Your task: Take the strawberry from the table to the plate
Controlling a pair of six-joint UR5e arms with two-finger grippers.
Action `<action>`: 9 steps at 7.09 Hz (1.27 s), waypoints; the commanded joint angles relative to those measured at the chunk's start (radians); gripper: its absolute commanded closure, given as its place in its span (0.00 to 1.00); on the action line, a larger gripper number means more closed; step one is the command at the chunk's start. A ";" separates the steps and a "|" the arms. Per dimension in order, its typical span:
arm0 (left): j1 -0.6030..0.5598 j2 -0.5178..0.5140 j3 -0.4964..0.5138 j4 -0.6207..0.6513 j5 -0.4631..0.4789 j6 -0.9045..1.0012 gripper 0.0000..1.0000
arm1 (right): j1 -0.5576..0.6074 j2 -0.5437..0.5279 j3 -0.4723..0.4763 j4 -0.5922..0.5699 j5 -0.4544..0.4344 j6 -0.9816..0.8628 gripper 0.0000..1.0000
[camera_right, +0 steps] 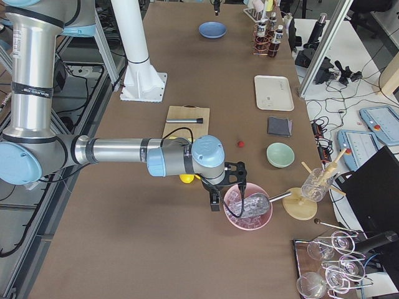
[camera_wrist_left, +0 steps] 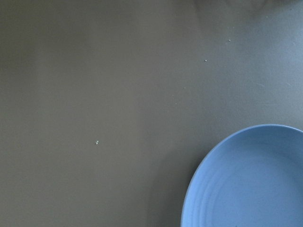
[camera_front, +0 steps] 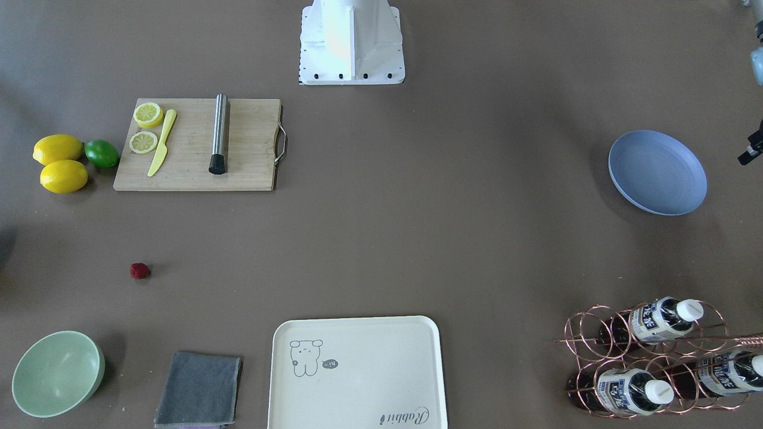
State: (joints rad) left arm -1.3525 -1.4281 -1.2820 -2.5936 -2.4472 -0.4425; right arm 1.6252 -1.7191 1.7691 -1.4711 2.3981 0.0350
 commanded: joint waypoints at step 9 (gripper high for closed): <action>0.144 0.000 0.072 -0.114 0.028 -0.073 0.14 | 0.001 0.009 0.001 0.002 -0.004 -0.003 0.00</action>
State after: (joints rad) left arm -1.2100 -1.4295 -1.2152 -2.7063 -2.4121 -0.5179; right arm 1.6248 -1.7111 1.7688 -1.4696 2.3951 0.0328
